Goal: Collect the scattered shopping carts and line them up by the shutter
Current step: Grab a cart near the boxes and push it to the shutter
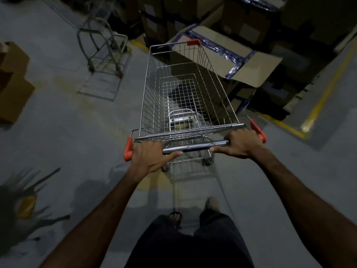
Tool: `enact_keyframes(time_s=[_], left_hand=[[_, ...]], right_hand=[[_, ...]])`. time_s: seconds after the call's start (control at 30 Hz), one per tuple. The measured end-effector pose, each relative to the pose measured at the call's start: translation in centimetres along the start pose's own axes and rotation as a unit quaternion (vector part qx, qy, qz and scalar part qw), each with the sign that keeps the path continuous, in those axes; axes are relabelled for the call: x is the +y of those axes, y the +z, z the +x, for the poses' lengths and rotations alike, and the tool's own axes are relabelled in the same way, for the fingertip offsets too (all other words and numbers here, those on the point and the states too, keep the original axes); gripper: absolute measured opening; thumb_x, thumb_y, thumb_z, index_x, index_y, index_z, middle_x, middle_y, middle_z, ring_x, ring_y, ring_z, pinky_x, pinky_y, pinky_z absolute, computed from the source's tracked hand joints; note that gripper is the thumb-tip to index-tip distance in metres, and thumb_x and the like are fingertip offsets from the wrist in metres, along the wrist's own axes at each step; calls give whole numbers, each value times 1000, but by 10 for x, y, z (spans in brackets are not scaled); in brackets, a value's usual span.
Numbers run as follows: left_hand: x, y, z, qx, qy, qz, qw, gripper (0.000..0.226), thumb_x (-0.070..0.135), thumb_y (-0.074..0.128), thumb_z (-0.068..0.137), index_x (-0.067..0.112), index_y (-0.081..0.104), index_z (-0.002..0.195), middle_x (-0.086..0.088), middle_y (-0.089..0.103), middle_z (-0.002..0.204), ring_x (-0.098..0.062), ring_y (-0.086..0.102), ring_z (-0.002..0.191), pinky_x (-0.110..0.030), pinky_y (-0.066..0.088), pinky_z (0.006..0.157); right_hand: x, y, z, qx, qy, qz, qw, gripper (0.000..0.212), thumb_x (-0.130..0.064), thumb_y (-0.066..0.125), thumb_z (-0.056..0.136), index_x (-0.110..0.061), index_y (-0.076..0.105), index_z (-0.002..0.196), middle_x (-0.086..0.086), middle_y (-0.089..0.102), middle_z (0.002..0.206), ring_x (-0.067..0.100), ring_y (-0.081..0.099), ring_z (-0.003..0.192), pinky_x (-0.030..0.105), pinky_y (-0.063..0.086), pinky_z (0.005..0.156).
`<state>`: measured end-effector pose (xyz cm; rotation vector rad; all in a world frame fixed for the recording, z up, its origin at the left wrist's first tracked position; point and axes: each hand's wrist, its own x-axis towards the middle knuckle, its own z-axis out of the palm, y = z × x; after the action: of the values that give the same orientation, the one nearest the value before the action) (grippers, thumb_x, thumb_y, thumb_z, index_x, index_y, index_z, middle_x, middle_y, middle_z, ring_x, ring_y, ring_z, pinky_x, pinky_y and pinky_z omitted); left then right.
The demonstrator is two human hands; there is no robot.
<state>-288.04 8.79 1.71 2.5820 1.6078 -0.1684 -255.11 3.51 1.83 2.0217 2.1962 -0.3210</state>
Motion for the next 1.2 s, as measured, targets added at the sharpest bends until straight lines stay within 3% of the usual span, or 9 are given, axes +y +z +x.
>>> enact_keyframes(time_s=[0.13,0.47,0.53,0.63,0.8,0.9,1.0,1.07,1.2], left_hand=[[-19,5,-8,-8,41,16,999,97,108,12,73,23,56,61,5,55,56,-11,53,53,-32,48,63],[-23,-1,-59,-28,194,63,979,83,103,21,78,26,45,58,9,44,56,-8,43,52,-31,39,59],[-16,-2,-75,-40,209,55,976,84,101,24,78,25,59,69,9,41,56,-13,48,55,-33,49,66],[-4,-3,-97,-42,235,49,970,94,99,30,79,21,74,108,6,49,62,-22,66,69,-37,54,73],[14,0,-128,-34,285,61,956,92,98,37,81,21,73,117,-6,72,81,-27,71,82,-39,55,74],[23,4,-142,-35,330,60,941,85,97,37,82,23,74,102,-7,70,75,-29,71,79,-40,53,72],[36,11,-153,-36,367,69,927,73,101,31,79,32,43,60,2,51,60,-25,64,66,-35,48,63],[44,17,-159,-39,391,70,917,74,102,31,78,31,35,57,6,44,56,-22,53,58,-33,42,59],[59,24,-168,-38,440,59,895,79,102,30,78,28,39,53,9,44,52,-15,47,51,-31,39,55]], right_hand=[[-29,16,-30,19,35,8,999,96,-107,13,70,-22,53,59,-6,55,55,9,54,50,28,45,66],[-100,55,-147,16,175,15,984,101,-110,6,68,-23,59,62,-6,59,57,9,59,56,30,57,71],[-110,62,-172,17,205,21,978,101,-111,6,65,-24,58,63,-7,59,59,11,60,58,32,58,73],[-126,72,-211,16,251,31,967,100,-112,8,63,-27,59,67,-8,61,64,12,62,64,31,57,72],[-155,88,-272,55,300,37,952,97,-112,6,61,-29,57,67,-6,66,71,16,66,72,29,48,66],[-173,98,-304,51,335,60,939,102,-112,4,60,-27,60,68,-3,68,73,19,67,74,31,52,70],[-189,107,-334,47,364,66,928,108,-113,4,59,-25,65,71,-4,66,70,18,66,71,31,49,67],[-203,109,-356,45,386,70,919,108,-113,10,62,-24,69,79,-1,67,73,21,69,77,32,43,67],[-236,104,-391,49,435,103,893,94,-101,37,75,-23,72,113,4,69,78,25,68,80,33,44,71]])
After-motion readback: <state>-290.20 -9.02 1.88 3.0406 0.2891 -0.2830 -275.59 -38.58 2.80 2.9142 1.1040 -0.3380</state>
